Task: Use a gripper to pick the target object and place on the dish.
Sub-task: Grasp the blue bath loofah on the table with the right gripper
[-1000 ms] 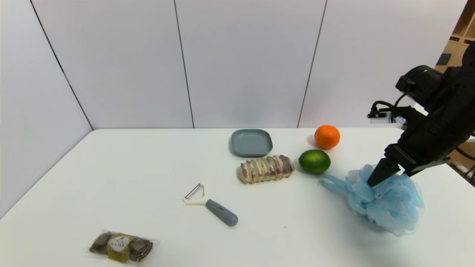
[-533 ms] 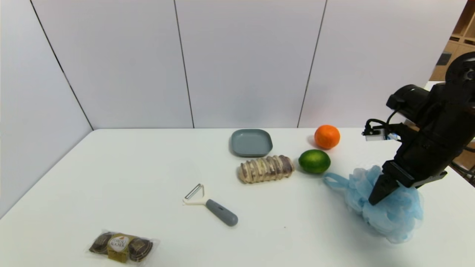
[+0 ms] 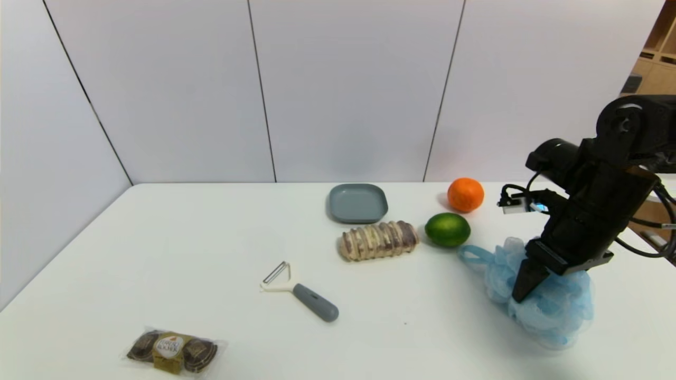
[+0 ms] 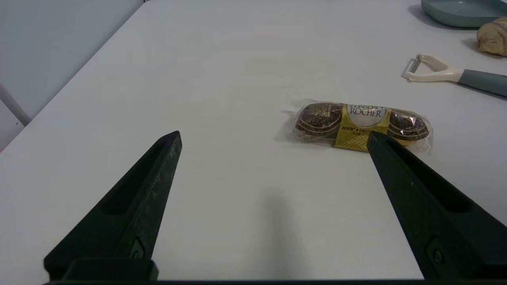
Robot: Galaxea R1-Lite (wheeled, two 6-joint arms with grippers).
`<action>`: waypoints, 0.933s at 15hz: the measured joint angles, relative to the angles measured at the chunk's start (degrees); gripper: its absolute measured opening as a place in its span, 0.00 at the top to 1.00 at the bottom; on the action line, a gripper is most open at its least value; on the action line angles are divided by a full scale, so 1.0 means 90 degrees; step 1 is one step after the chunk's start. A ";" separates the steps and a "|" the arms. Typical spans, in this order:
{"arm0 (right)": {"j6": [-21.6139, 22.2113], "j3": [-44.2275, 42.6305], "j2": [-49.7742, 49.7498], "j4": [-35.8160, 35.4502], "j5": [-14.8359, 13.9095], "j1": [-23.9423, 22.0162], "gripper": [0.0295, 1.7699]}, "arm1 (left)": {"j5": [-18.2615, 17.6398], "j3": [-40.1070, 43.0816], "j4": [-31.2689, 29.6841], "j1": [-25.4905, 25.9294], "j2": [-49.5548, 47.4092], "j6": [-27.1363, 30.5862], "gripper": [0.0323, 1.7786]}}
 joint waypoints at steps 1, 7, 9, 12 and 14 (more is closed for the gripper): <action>0.0003 0.0003 0.0073 -0.0141 -0.0003 0.0022 0.03 | 0.0000 0.0000 0.0000 0.0000 0.0000 0.0000 0.05; 0.0018 0.0205 0.0328 -0.0336 -0.0099 0.0242 0.03 | 0.0000 0.0000 0.0000 0.0000 0.0000 0.0000 0.05; 0.0012 0.0221 0.0352 -0.0339 -0.0177 0.0291 0.03 | 0.0000 0.0000 0.0000 0.0000 0.0000 0.0003 0.05; -0.0012 0.0223 0.0371 -0.0326 -0.0332 0.0301 0.12 | 0.0000 0.0000 0.0000 0.0000 0.0000 0.0000 0.05; 0.0008 0.0223 0.0389 -0.0312 -0.0500 0.0294 0.31 | 0.0003 0.0000 0.0000 0.0000 0.0000 0.0000 0.05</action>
